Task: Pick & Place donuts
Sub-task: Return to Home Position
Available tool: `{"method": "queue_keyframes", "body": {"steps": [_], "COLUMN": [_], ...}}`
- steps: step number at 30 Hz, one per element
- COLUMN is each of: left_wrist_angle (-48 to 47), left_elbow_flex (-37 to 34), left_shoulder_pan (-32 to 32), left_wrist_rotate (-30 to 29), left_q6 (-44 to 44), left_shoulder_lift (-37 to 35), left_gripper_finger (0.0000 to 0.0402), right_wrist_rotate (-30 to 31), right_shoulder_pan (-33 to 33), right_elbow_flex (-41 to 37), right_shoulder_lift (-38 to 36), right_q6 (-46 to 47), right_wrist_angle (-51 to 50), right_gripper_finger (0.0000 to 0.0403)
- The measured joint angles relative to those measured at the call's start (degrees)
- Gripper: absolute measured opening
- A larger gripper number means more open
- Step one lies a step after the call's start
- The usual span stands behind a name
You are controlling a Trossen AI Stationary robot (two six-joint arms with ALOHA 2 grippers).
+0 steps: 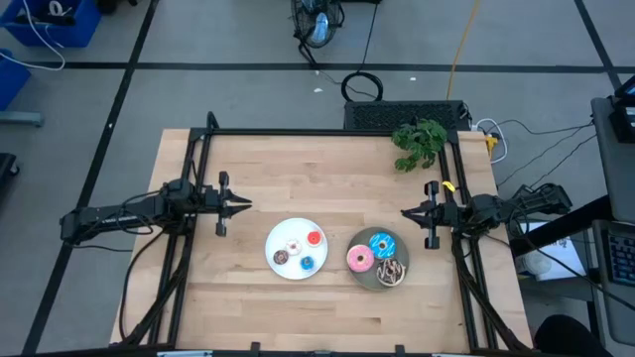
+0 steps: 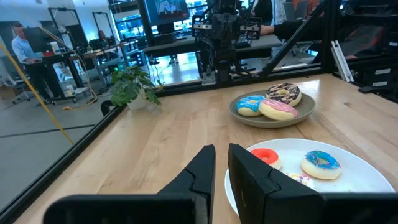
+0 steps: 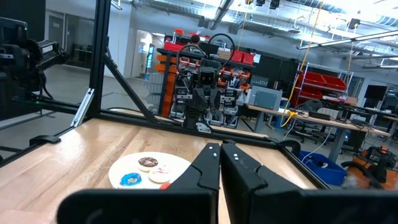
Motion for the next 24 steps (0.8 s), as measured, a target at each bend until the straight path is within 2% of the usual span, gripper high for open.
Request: {"method": "queue_keyframes", "body": {"steps": [24], "left_wrist_angle": [0.0], "left_elbow_flex": [0.0], "left_shoulder_pan": [0.0], "left_wrist_rotate": [0.0], "left_q6": [0.0], "left_shoulder_lift": [0.0], "left_gripper_finger": [0.0051], "right_wrist_rotate": [0.0], "right_shoulder_pan": [0.0], "right_elbow_flex": [0.0], "right_shoulder_lift": [0.0], "right_q6": [0.0], "right_wrist_angle": [0.0], "right_gripper_finger": [0.0004]}}
